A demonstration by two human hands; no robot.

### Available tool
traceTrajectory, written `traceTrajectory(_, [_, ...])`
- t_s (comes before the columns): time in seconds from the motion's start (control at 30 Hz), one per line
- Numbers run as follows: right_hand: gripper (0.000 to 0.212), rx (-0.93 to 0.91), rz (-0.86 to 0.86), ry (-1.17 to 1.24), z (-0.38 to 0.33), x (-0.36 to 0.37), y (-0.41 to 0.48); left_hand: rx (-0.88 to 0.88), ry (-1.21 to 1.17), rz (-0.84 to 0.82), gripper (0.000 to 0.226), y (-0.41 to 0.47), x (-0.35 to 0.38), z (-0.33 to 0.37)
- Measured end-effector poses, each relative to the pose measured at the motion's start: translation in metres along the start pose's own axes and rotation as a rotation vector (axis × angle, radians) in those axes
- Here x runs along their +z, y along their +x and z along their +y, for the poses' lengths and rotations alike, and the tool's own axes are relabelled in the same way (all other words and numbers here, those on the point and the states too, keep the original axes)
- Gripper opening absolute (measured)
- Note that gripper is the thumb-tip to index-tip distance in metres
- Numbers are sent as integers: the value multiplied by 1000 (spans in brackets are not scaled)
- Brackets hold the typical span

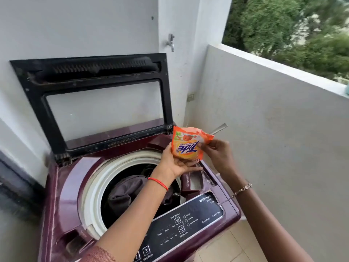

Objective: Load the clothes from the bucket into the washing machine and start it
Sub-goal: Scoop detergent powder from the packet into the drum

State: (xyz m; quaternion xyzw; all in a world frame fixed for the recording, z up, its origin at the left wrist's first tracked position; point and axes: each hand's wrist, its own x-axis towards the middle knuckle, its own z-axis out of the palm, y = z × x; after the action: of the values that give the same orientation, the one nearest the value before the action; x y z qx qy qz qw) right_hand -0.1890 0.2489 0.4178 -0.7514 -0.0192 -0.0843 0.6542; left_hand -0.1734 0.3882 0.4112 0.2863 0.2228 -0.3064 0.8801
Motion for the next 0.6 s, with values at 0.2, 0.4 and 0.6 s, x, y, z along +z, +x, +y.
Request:
traceTrajectory(0.2, [12, 15, 228, 30, -22, -47, -19, 61, 326, 68, 25, -2, 31, -22])
traceTrajectory(0.4, [11, 56, 394, -61, -30, -120, -42, 335, 713, -89, 20, -1, 82, -56])
traceTrajectory(0.6, [14, 98, 519, -57, -31, -192, -59, 337, 920, -291, 27, 20, 135, -93])
